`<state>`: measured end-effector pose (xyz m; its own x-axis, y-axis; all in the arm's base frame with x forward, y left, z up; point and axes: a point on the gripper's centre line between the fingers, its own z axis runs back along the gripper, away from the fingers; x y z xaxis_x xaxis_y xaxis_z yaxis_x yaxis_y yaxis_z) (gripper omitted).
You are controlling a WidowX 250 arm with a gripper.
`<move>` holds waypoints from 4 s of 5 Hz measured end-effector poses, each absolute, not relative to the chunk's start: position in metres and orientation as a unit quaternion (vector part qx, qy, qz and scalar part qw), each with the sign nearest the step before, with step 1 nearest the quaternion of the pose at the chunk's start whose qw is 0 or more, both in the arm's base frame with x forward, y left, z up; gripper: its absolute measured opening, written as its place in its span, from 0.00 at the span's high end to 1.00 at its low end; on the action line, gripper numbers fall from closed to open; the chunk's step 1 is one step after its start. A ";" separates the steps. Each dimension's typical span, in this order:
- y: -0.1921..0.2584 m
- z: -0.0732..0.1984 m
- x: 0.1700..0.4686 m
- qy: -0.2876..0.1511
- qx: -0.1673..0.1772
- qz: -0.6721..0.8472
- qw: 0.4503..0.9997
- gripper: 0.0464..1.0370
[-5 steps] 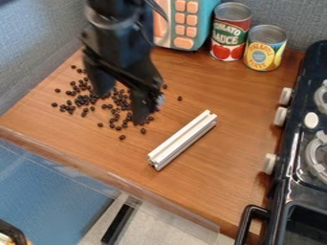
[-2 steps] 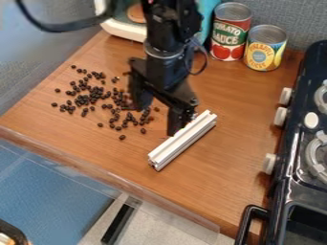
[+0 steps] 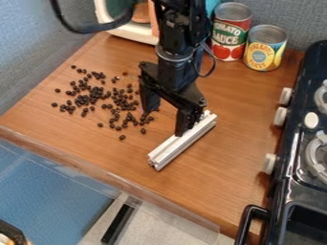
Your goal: Sweep into pile
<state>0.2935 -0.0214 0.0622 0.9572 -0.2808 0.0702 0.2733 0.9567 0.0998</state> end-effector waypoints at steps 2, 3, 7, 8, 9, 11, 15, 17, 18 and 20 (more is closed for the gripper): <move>-0.031 0.045 0.298 -0.028 0.043 -0.144 0.988 0.04; -0.037 0.039 0.298 -0.026 0.042 -0.149 0.988 0.04; -0.045 0.021 0.307 -0.021 0.057 -0.152 0.987 0.09; -0.044 0.018 0.310 -0.018 0.062 -0.155 0.986 0.39; -0.040 0.018 0.311 -0.021 0.065 -0.155 0.986 0.67; -0.031 0.025 0.301 0.002 0.046 -0.150 0.988 0.68; 0.058 0.089 0.335 -0.031 0.048 -0.049 0.997 0.68; 0.135 0.092 0.341 -0.013 0.085 0.008 0.996 0.68; 0.164 0.094 0.335 -0.001 0.098 0.027 0.995 0.68; 0.200 0.081 0.323 0.004 0.127 0.062 0.990 0.68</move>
<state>0.3227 0.1998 0.0810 0.9922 0.1243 0.0073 -0.1221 0.9600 0.2519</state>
